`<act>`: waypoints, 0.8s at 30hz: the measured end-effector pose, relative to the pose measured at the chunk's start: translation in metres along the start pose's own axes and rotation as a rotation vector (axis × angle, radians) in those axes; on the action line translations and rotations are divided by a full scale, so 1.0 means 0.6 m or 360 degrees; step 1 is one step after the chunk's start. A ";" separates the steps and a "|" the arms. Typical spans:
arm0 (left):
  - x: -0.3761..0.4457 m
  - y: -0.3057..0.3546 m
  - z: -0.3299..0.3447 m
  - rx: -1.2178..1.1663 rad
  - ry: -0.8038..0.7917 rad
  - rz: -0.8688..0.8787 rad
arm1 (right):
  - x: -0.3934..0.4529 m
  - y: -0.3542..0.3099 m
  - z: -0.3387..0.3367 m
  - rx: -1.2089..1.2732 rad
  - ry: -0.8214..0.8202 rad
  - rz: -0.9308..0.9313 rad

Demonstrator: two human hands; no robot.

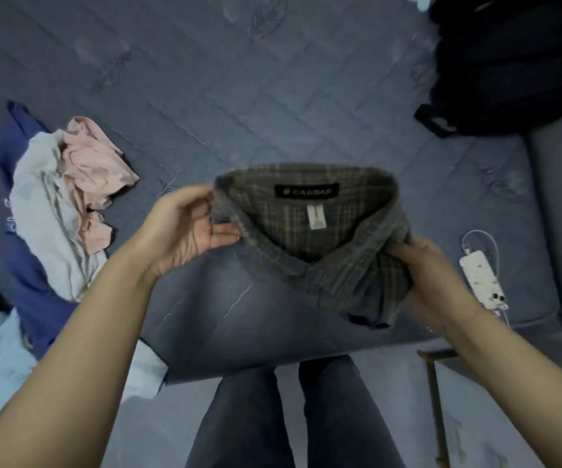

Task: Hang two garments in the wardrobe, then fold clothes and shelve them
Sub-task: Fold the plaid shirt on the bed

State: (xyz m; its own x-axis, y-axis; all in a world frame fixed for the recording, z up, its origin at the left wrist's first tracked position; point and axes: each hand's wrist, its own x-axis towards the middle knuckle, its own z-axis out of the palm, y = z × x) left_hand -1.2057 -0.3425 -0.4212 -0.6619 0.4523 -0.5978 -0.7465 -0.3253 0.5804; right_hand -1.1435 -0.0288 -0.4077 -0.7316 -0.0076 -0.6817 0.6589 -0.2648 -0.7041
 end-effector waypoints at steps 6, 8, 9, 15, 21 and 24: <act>0.091 0.040 0.039 -0.0047 0.0331 0.0007 | 0.130 -0.050 -0.033 -0.0083 0.0047 0.0179; 0.150 0.000 0.022 0.0020 0.0520 0.0056 | 0.199 -0.028 -0.049 -0.0205 0.0149 0.0174; 0.176 -0.032 0.004 0.0099 0.0655 0.0064 | 0.230 -0.009 -0.062 -0.0263 0.0207 0.0205; 0.198 -0.290 -0.098 0.0564 0.1070 -0.0277 | 0.283 0.180 -0.138 -0.0542 0.0230 0.0550; 0.133 -0.403 -0.115 0.0600 0.1139 -0.0275 | 0.199 0.322 -0.150 -0.0536 0.0462 0.0560; 0.126 -0.403 -0.128 0.0724 0.1105 -0.0373 | 0.178 0.366 -0.138 -0.0515 0.0622 0.0518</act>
State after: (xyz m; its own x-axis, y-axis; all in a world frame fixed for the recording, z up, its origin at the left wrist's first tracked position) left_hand -1.0804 -0.2932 -0.6493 -0.4969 -0.1920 -0.8463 -0.8673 0.1446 0.4764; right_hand -1.0622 -0.0079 -0.6516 -0.4050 0.3320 -0.8519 0.9030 -0.0011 -0.4297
